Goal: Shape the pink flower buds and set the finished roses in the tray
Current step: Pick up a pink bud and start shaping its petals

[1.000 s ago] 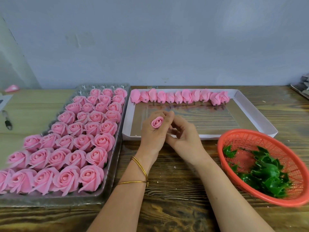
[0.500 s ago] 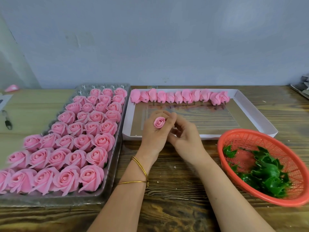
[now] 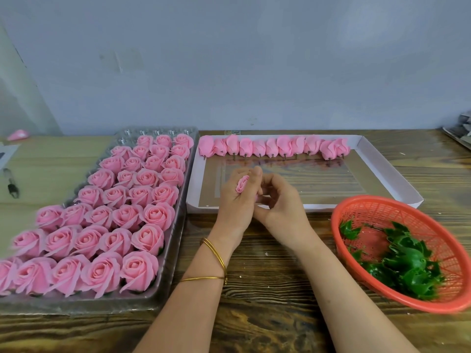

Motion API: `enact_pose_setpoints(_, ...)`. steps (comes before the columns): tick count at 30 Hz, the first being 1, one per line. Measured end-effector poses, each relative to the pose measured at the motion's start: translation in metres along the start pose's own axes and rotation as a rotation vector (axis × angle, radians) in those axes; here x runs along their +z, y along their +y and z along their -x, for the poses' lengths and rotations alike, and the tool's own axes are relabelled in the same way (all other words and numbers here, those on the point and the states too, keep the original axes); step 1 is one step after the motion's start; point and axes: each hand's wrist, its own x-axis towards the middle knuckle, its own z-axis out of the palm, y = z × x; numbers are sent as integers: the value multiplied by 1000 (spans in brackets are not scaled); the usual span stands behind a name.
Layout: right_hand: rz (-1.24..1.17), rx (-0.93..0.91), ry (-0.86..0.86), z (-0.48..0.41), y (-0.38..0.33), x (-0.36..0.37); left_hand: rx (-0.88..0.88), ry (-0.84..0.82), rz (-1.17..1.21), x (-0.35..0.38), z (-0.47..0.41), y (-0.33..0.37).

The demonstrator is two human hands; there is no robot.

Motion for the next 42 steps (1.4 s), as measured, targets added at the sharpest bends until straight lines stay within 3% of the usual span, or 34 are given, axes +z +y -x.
enact_pose_setpoints(9, -1, 4, -51, -1, 1, -3, 112, -66, -98, -4, 1, 5)
enact_pose_setpoints(19, -6, -1, -18, 1, -1, -1, 27, 10, -7, -2, 0, 2)
enact_pose_setpoints(24, 16, -12, -11, 0, -2, -1, 66, -28, -9, -1, 0, 1)
enact_pose_setpoints(34, -49, -2, -131, -1, -5, -4, 87, -60, -41, -7, -1, 0)
enact_pose_setpoints(42, -31, 2, -28, 0, 1, -2, 49, -56, -2, -3, 0, 0)
